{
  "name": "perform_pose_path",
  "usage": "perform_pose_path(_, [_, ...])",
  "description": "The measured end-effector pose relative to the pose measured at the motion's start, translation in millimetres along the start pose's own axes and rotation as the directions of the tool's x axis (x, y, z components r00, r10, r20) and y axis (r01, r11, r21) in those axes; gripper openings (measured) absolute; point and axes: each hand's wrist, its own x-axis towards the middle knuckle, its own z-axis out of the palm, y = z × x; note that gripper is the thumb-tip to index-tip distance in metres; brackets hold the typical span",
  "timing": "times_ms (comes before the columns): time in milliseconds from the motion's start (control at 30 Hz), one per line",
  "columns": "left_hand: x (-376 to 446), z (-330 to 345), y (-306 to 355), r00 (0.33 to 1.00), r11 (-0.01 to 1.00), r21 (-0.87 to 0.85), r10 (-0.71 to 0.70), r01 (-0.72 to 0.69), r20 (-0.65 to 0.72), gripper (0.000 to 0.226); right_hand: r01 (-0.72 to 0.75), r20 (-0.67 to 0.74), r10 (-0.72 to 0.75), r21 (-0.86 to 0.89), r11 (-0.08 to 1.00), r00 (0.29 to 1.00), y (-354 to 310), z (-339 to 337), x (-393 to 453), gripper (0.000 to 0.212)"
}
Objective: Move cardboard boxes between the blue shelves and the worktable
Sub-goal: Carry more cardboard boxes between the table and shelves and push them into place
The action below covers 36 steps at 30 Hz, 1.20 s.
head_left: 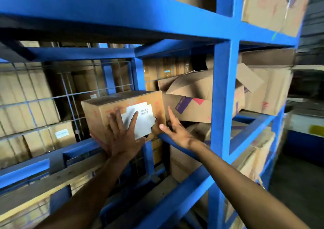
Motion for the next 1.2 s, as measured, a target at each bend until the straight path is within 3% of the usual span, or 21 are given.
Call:
perform_pose_path(167, [-29, 5, 64, 0.994, 0.937, -0.334, 0.112, -0.100, 0.017, 0.085, -0.096, -0.282, 0.073, -0.069, 0.993, 0.957, -12, -23, -94, 0.069])
perform_pose_path(267, [-53, 0, 117, 0.972, 0.813, -0.564, 0.224, -0.145, 0.072, 0.080, -0.148, -0.487, 0.082, -0.098, 0.984, 0.869, -19, -45, -161, 0.063])
perform_pose_path(433, [-110, -2, 206, 0.881, 0.608, -0.774, 0.449, -0.177, 0.151, 0.077, -0.328, -0.721, 0.130, -0.141, 0.934, 0.680, -30, -81, -287, 0.068])
perform_pose_path(600, [-190, -25, 295, 0.675, 0.407, -0.881, 0.723, -0.241, 0.150, 0.072, -0.571, -0.910, 0.148, -0.110, 0.814, 0.387, -52, -97, -419, 0.056])
perform_pose_path(800, [-291, -52, 384, 0.375, 0.192, -0.957, 0.922, -0.218, 0.100, 0.077, -0.744, -0.990, 0.114, 0.020, 0.668, 0.076, -93, -101, -552, 0.048])
perform_pose_path(1033, [-393, -83, 473, 0.091, 0.106, -0.990, 0.991, -0.094, 0.097, 0.077, -0.811, -0.977, 0.058, 0.202, 0.549, -0.203, -131, -108, -680, 0.046])
perform_pose_path(1200, [-459, -83, 529, -0.172, 0.178, -0.983, 0.971, 0.050, 0.167, 0.070, -0.785, -0.914, -0.058, 0.311, 0.535, -0.402, -144, -114, -774, 0.050])
